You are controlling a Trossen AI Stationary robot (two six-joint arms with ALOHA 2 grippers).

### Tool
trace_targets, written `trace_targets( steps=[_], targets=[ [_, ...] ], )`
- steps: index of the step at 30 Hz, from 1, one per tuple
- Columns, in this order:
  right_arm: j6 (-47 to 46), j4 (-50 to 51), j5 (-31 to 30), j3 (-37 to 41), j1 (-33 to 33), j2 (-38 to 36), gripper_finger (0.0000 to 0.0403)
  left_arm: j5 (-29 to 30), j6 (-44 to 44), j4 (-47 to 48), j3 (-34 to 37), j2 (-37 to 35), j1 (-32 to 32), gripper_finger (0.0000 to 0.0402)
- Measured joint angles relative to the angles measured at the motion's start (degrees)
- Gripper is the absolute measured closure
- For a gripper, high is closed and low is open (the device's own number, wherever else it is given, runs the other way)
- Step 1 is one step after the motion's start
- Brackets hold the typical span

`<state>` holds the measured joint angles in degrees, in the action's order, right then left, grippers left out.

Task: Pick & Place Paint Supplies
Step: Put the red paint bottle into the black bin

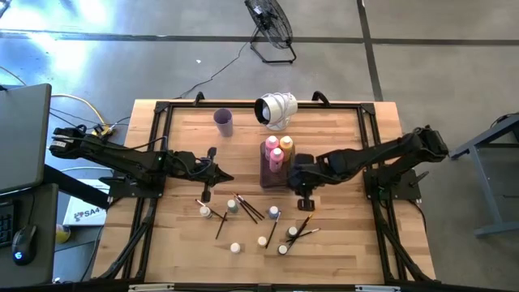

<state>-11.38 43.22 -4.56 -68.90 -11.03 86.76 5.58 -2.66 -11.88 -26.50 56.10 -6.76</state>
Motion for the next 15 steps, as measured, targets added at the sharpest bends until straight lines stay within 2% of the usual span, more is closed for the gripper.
trace_targets(
  steps=[4, 15],
  targets=[
    [0.92, 0.15, -0.03, 0.00, -0.79, 0.00, 0.0394, 0.00, -0.01, 0.02, 0.00, 0.00, 0.00, 0.0402],
    [2.55, 2.17, -3.22, 0.06, -1.09, 0.00, 0.0401, -0.02, 0.00, 0.02, 0.00, 0.00, 0.00, 0.0402]
  ],
)
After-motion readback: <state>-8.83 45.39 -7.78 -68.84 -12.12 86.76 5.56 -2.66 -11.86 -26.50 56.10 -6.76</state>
